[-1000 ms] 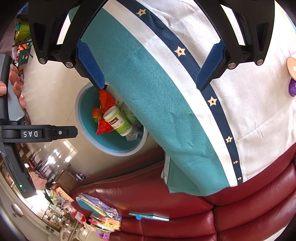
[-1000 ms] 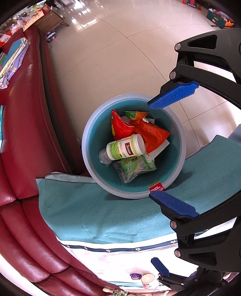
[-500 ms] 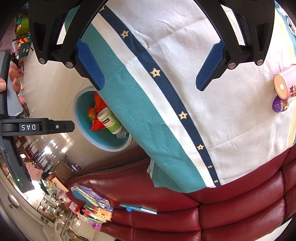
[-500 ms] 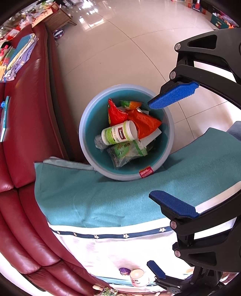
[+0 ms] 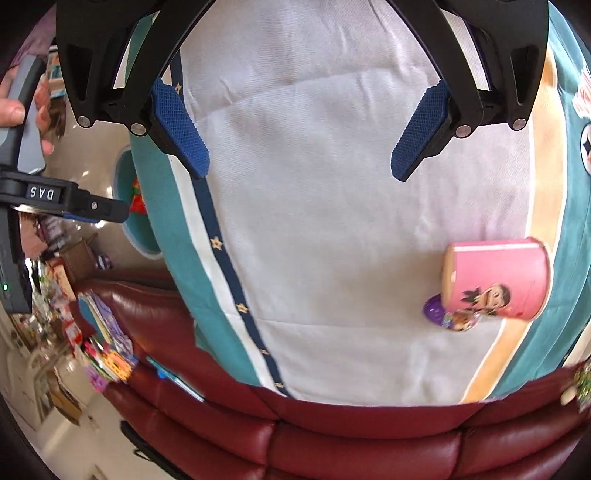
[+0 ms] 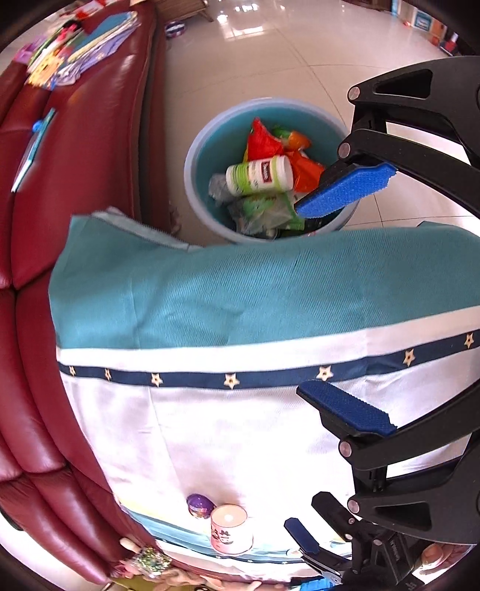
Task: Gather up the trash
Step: 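Move both tools back over the table, then grasp the pink paper cup with the left tool while the right tool grasps the purple egg toy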
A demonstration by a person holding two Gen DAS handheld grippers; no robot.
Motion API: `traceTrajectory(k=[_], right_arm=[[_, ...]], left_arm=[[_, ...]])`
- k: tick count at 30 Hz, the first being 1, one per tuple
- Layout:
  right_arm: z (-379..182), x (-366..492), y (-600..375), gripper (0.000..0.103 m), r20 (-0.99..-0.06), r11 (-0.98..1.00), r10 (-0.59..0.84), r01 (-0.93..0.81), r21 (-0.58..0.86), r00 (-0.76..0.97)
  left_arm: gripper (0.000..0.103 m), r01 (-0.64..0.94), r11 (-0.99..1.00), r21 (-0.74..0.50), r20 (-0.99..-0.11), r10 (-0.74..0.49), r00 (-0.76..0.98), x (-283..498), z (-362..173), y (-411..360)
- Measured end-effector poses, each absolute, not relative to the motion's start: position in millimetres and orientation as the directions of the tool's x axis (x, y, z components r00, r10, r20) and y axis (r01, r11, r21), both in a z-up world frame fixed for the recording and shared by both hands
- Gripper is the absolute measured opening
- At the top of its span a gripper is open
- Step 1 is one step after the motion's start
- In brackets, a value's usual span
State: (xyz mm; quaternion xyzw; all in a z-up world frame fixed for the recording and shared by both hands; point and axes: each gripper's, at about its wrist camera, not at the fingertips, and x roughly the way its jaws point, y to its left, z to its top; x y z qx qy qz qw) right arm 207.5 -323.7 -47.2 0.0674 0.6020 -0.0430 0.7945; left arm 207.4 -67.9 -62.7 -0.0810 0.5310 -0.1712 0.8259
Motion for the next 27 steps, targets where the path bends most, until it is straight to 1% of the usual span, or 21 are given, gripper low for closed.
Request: traceTrajectory(k=[7,12,18,22,27], right_arm=[[-64.2,260.3,-261.3,0.086,-0.969,0.995,0.089,0.013,0.094,0.23],[-71.2,290.3,-220.2,0.086,-0.97,0.993,0.097,-0.094,0.078,0.224],[-79.8,317.3,-198.9,0.086,-0.974,0.987,0.116,-0.134,0.091,0.194],[-86.5,329.5,-191.4,0.086,-0.978,0.983,0.11,-0.168,0.079,0.18],[-94.6,339.3,-191.9,0.086,-0.981,0.981,0.102,-0.18,0.072,0.165]], left_arm=[[0.099,-0.027,0.937,-0.348,-0.859,-0.307,0.409,230.0,-67.8,-10.2],[0.099,-0.171,0.92,-0.352,-0.867,-0.252,0.431,245.0,-69.9,17.6],[0.099,-0.346,0.867,-0.357,-0.873,-0.179,0.454,263.7,-73.1,37.8],[0.099,-0.438,0.821,-0.366,-0.875,-0.143,0.463,276.4,-80.0,49.7],[0.099,-0.48,0.799,-0.361,-0.876,-0.116,0.468,287.6,-84.3,50.2]])
